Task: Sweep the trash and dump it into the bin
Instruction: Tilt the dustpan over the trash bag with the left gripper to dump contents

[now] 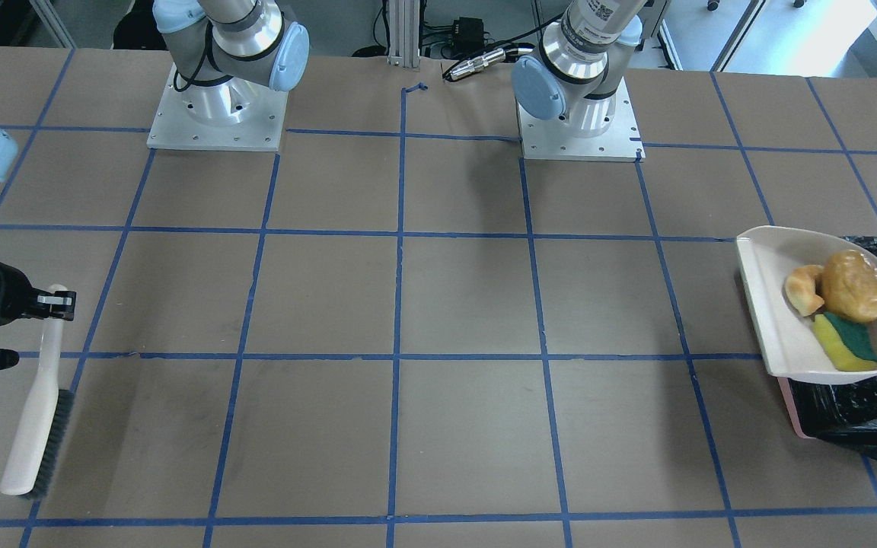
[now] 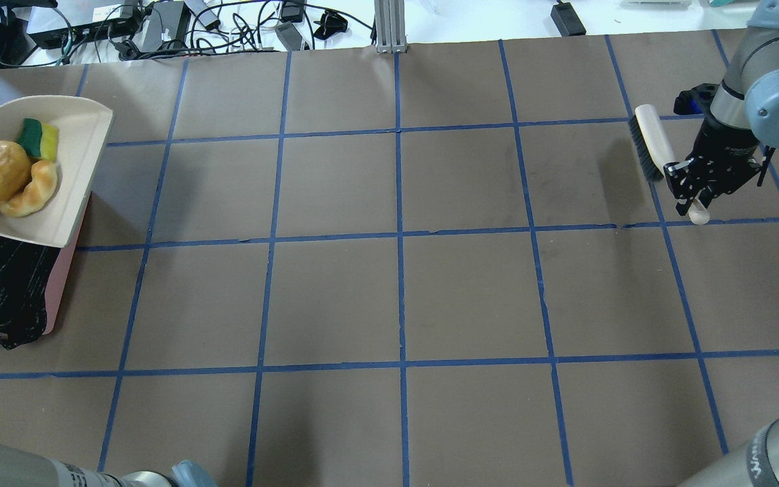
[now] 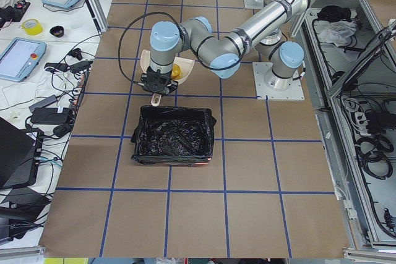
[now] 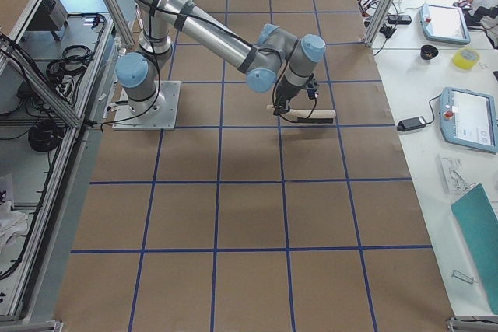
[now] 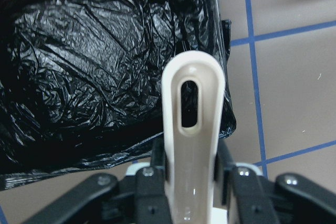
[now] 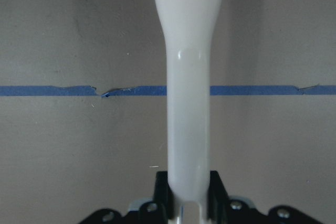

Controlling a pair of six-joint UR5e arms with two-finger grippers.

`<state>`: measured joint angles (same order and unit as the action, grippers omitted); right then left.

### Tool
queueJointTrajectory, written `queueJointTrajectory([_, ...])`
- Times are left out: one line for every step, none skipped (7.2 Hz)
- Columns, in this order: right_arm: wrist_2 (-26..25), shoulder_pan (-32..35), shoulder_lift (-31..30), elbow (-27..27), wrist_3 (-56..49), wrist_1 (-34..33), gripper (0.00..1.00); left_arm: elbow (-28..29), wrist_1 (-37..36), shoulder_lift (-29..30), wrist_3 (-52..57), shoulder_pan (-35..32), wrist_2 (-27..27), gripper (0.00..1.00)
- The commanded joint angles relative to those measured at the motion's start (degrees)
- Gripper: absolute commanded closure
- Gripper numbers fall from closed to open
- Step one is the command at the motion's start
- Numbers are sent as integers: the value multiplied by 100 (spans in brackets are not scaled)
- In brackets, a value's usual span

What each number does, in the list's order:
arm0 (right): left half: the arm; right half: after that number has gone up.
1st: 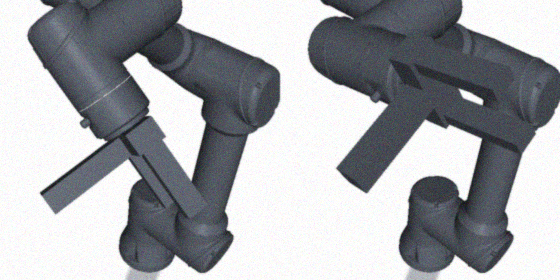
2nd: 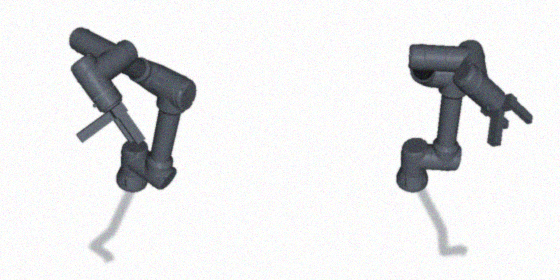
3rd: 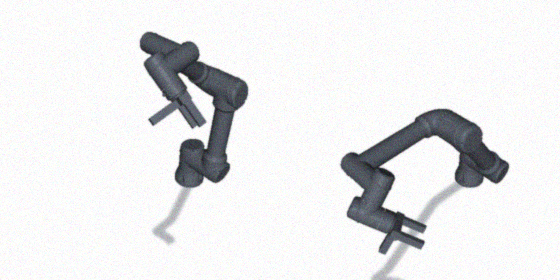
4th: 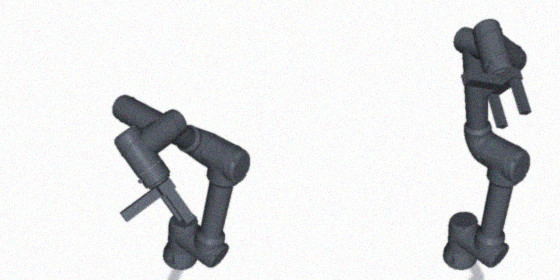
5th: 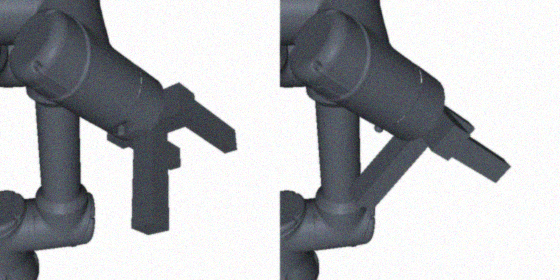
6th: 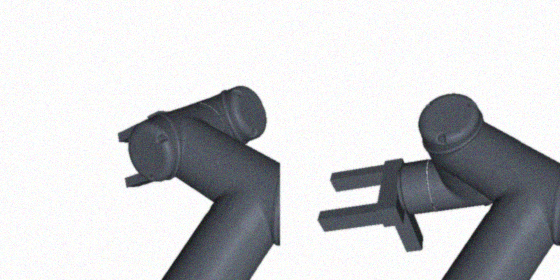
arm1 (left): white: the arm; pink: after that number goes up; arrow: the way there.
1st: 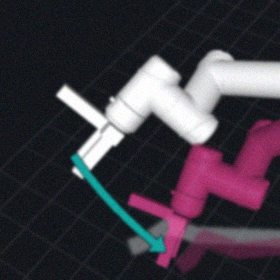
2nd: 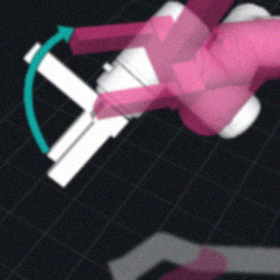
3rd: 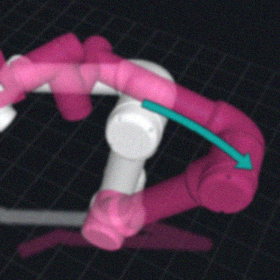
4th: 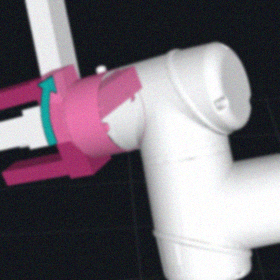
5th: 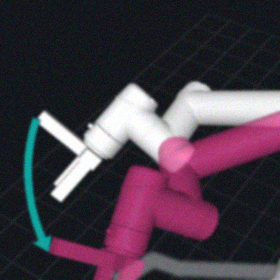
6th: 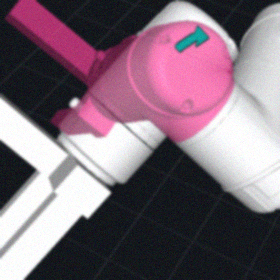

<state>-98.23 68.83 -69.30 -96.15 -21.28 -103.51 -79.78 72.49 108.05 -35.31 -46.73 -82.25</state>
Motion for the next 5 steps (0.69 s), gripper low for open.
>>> queueJointTrajectory([-3,-2,21,-26,-16,-11,100,724,-24,574,908,392,-28,100])
queueJointTrajectory([23,-10,56,-9,-94,-28,94,1153,-59,899,1068,445,7,100])
queueJointTrajectory([32,-10,100,-35,-95,-29,67,1601,-59,1189,1400,446,25,100])
queueJointTrajectory([6,-10,74,0,-95,-37,2,1919,-172,1436,1830,455,43,100])
queueJointTrajectory([-12,-10,48,35,-78,-29,0,2044,-435,1595,2060,455,382,100])
